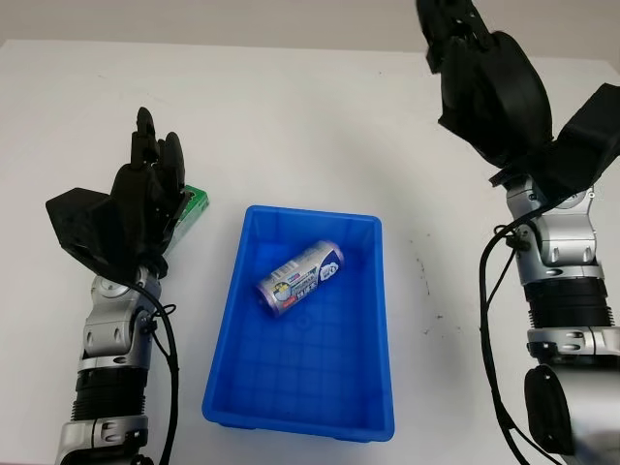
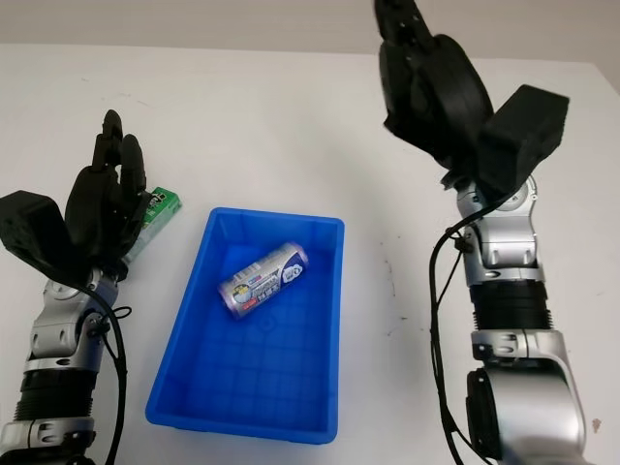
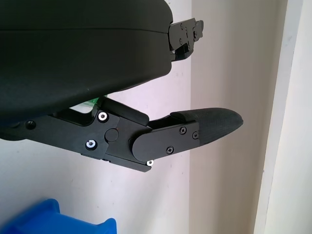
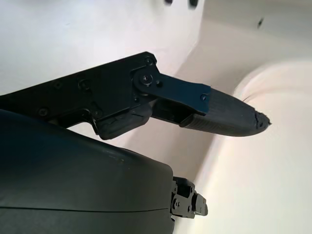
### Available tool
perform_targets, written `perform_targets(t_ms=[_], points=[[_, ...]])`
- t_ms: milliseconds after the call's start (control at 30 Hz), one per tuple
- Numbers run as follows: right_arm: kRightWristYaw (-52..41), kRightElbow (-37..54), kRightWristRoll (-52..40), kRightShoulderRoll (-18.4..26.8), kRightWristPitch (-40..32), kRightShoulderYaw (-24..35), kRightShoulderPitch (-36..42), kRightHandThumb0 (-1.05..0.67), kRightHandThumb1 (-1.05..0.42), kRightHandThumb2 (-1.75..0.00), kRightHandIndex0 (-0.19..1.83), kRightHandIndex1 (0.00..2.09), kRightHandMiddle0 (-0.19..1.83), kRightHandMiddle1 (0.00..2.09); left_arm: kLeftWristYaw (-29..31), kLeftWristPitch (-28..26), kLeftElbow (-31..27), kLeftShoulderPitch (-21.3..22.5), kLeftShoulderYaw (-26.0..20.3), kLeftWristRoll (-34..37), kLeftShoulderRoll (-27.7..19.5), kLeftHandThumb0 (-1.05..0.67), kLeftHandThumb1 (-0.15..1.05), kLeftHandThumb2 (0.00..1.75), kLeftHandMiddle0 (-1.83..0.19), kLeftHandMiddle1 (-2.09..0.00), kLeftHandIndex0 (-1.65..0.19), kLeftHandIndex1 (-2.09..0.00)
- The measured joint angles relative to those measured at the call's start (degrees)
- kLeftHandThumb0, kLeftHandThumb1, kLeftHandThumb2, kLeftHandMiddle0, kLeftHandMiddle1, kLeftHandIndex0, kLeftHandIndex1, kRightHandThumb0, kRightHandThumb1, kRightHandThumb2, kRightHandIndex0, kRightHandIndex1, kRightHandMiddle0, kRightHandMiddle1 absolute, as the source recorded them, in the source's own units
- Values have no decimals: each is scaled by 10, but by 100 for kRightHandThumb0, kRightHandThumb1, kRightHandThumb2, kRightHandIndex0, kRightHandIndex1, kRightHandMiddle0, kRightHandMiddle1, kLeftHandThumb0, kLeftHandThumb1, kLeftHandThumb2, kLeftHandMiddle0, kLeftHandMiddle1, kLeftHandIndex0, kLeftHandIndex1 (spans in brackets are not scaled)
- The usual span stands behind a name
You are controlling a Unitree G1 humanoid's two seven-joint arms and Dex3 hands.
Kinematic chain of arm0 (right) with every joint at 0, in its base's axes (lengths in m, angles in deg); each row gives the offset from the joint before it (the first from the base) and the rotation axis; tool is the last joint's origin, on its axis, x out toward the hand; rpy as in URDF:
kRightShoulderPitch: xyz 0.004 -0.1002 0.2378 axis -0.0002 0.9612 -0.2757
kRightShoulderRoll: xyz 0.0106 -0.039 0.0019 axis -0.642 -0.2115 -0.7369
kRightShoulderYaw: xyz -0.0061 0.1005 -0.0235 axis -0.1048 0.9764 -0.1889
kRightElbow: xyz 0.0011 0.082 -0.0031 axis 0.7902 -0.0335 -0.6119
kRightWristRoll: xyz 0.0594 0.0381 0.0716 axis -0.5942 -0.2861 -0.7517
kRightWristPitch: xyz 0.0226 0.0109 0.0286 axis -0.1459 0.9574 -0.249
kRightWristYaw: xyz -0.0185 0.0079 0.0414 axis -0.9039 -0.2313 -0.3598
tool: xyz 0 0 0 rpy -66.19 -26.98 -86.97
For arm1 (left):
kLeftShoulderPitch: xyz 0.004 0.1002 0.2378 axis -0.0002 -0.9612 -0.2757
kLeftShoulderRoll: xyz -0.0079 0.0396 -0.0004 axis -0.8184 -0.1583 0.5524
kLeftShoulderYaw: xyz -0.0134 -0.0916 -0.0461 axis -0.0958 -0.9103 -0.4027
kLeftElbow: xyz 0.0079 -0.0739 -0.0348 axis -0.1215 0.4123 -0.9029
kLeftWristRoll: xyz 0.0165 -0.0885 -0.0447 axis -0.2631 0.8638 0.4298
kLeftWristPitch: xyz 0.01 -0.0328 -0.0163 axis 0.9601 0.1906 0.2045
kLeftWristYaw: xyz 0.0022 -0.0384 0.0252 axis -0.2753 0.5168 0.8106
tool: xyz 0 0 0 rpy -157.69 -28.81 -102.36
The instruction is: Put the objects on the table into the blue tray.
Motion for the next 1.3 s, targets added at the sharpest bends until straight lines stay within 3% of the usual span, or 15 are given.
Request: perform_targets(t_ms=[167,433,867,1033,1133,1200,1300], points=[[56,-22,5,-9,-63,13,19,-79,-105,-83,-19,0,-19,0,0,-1,0,0,0,0,0,-78,105,61,19,-5,19,-2],[100,21,21,-47,-85,9,97,-68,-105,-87,-19,0,-19,0,4,-5,-1,0,-5,4,-1,-76,105,60,19,-5,19,-3],[112,48,28,-62,-108,5,102,-71,-105,-85,-19,0,-19,0,16,-6,-1,0,-5,-7,-23,-77,105,61,19,-5,19,-3],[113,50,28,-66,-108,5,102,-71,-105,-86,-19,0,-19,0,33,-6,-40,6,-3,-48,-86,-74,105,47,16,-5,14,-5],[110,56,25,-66,-108,6,102,-71,-105,-86,-19,0,-19,0,67,-1,-56,41,-6,-78,-161,-70,105,42,16,-5,14,-5],[107,56,23,-67,-108,6,102,-70,-105,-87,-19,0,-19,0,81,-22,-64,75,-2,-116,-218,-77,105,40,11,-7,11,-7],[107,56,23,-67,-108,7,102,-69,-105,-89,-19,0,-19,0,106,-60,-73,109,21,-183,-290,-76,105,37,-11,-14,5,-9]])
